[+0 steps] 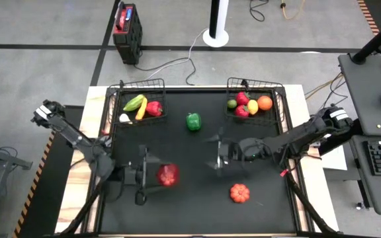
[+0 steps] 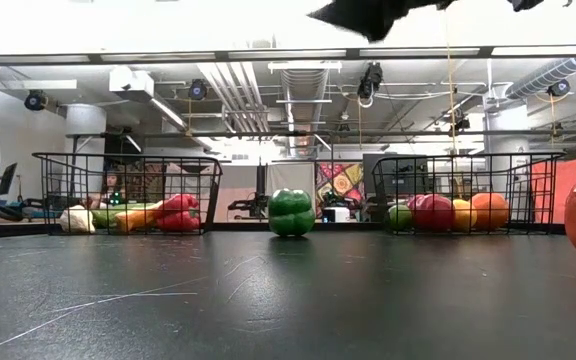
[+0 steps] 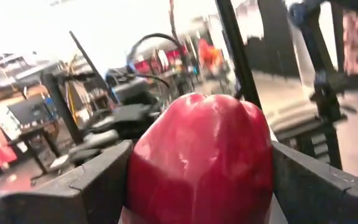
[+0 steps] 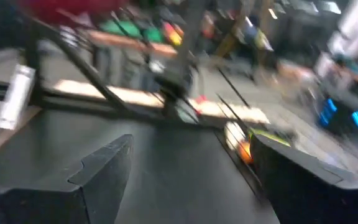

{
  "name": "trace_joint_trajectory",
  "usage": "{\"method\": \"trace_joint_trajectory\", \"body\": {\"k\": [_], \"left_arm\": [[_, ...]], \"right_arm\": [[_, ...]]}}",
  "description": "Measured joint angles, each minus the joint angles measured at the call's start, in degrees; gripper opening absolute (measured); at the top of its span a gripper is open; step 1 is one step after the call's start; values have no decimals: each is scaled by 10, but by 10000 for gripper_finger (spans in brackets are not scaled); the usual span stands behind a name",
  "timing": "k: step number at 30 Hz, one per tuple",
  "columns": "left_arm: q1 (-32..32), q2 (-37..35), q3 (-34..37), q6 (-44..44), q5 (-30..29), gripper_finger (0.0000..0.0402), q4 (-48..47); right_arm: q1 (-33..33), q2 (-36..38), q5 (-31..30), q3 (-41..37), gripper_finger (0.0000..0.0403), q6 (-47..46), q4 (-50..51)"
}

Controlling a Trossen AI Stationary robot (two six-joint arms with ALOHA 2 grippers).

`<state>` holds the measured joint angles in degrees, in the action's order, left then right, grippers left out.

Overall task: Sort produce into baskets
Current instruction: Put the apple into the right wire basket

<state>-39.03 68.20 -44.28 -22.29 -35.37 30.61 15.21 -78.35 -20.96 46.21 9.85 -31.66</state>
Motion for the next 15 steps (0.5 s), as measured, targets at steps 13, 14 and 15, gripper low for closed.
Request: {"method": "trace_joint_trajectory", "body": {"k": [13,14,15], "left_arm": [[63,8,87,63,30,315,109],[64,11,87,63,30,315,110],[66,14,87,63,30,315,112]], "right_arm": [[45,-38,17,60,332,55,-26],[44,-46,17,68,336,55,-25],[44,-52,17,77,340,54,-21]]}}
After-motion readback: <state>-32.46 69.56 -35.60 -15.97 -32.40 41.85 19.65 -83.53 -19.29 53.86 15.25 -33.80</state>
